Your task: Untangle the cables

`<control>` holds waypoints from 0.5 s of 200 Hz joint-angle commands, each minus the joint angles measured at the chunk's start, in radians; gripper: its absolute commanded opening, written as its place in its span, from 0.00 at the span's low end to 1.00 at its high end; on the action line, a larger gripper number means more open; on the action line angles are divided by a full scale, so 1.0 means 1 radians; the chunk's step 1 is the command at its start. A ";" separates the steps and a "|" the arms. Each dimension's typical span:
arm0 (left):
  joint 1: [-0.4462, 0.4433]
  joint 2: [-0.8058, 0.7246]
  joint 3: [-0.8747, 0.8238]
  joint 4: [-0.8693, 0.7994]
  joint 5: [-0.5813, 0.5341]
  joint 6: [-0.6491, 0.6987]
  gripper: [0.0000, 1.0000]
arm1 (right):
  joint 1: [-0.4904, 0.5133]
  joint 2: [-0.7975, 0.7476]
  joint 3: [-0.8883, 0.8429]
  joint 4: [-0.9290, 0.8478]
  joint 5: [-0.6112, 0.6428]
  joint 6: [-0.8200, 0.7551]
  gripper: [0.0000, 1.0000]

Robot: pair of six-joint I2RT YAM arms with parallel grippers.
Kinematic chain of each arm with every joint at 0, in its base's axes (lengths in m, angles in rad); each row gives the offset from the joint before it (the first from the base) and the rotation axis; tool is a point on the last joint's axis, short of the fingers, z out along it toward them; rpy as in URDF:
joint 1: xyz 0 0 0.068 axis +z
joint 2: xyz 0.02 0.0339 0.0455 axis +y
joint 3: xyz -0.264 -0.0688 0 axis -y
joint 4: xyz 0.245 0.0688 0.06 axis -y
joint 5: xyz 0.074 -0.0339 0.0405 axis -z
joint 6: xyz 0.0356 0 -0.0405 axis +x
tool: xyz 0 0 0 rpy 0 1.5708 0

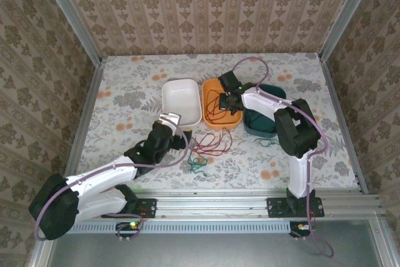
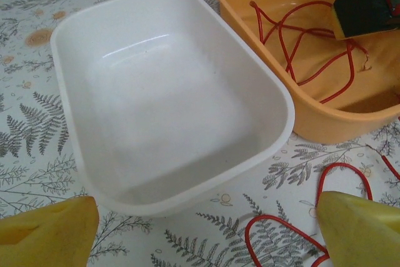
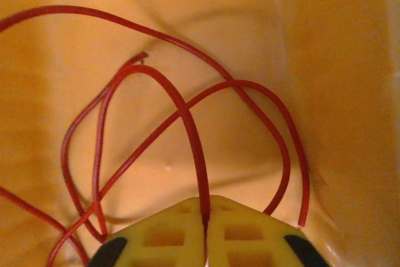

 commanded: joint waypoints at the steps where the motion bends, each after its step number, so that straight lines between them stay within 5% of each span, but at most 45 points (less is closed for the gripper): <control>1: 0.008 -0.016 -0.013 -0.029 0.000 -0.015 0.91 | -0.002 -0.020 0.050 -0.041 0.031 0.013 0.36; 16: 0.008 -0.006 -0.010 -0.030 0.019 -0.010 0.91 | -0.002 -0.072 0.037 -0.017 0.042 0.012 0.49; 35: 0.006 0.011 -0.007 -0.028 0.052 0.000 0.91 | 0.000 -0.153 0.017 -0.003 0.059 0.002 0.54; 68: -0.021 0.054 0.007 -0.043 0.114 0.046 0.91 | 0.019 -0.303 -0.072 -0.032 0.059 -0.017 0.55; 100: -0.082 0.116 0.029 -0.063 0.139 0.069 0.90 | 0.087 -0.421 -0.253 -0.038 -0.093 -0.034 0.55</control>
